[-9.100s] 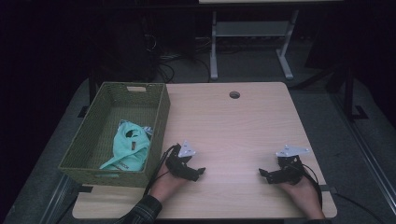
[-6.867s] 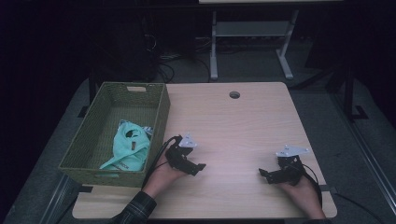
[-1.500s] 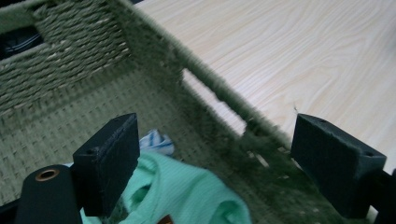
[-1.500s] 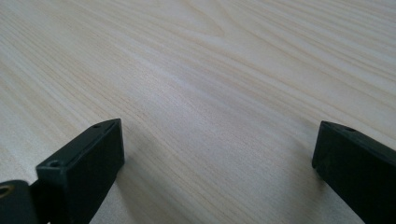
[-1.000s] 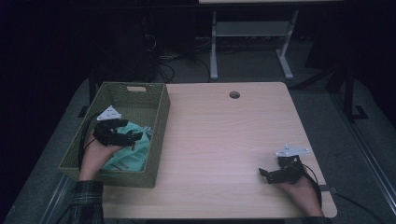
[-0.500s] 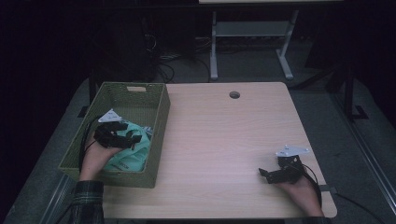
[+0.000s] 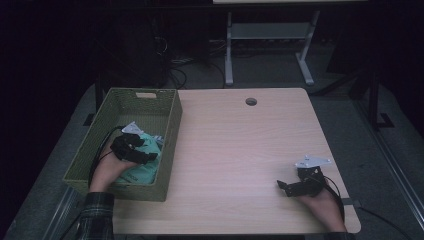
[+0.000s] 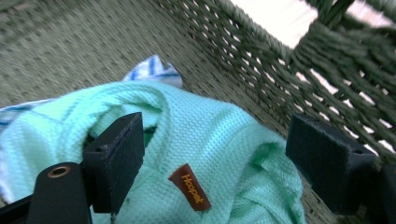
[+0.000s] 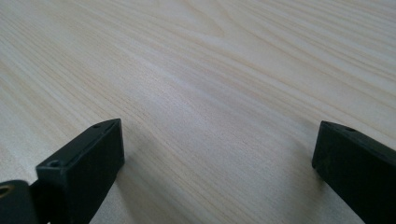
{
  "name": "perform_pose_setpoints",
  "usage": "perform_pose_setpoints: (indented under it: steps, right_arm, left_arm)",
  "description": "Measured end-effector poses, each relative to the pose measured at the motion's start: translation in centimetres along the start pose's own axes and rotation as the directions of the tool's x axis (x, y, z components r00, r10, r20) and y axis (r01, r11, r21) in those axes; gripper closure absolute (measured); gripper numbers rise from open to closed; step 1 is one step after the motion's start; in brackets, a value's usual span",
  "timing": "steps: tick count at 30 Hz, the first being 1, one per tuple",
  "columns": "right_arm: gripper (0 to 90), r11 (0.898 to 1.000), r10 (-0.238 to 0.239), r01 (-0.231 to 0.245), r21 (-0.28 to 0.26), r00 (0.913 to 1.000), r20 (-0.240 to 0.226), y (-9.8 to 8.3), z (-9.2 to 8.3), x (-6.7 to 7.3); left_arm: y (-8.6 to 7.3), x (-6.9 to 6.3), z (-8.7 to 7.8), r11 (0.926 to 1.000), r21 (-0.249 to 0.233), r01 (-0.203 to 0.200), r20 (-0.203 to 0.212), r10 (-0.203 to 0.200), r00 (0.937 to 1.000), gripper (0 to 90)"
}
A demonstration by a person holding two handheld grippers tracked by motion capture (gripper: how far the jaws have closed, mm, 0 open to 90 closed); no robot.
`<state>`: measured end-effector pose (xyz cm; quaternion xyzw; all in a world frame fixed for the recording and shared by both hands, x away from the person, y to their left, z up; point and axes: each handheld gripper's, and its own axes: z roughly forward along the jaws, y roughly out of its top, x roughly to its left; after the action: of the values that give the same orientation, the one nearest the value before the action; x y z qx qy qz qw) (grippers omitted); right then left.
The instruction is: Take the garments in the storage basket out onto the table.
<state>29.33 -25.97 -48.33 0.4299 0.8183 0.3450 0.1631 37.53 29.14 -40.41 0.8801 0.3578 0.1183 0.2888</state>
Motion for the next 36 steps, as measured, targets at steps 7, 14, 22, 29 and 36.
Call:
perform_pose_setpoints:
  steps: [7,14,22,29,36]
  right_arm:
    - [2.0,1.000,0.001,-0.001,0.000,1.0000,0.001,0.0,0.0,0.0]
    - [2.0,1.000,0.003,-0.003,0.000,1.0000,0.001,0.0,0.0,0.0]
    - [2.0,1.000,0.003,-0.003,0.000,1.0000,0.001,0.0,0.0,0.0]
    - [2.0,1.000,0.003,-0.003,0.000,1.0000,0.001,0.0,0.0,0.0]
    - [2.0,1.000,0.003,-0.003,0.000,1.0000,0.001,0.0,0.0,0.0]
  left_arm:
    - [0.5,0.1,0.8,0.9984,0.056,-0.005,0.046,0.002,0.9989,19.6]
    - [0.4,0.3,1.6,0.9918,0.128,0.001,0.038,-0.005,0.9993,21.6]
    - [0.2,0.6,2.0,0.9830,0.177,0.049,0.010,-0.052,0.9986,37.2]
    - [0.1,0.7,1.9,0.9706,0.227,0.080,0.012,-0.085,0.9963,65.7]
    - [0.1,0.8,1.7,0.9612,0.259,0.096,0.044,-0.111,0.9929,85.6]
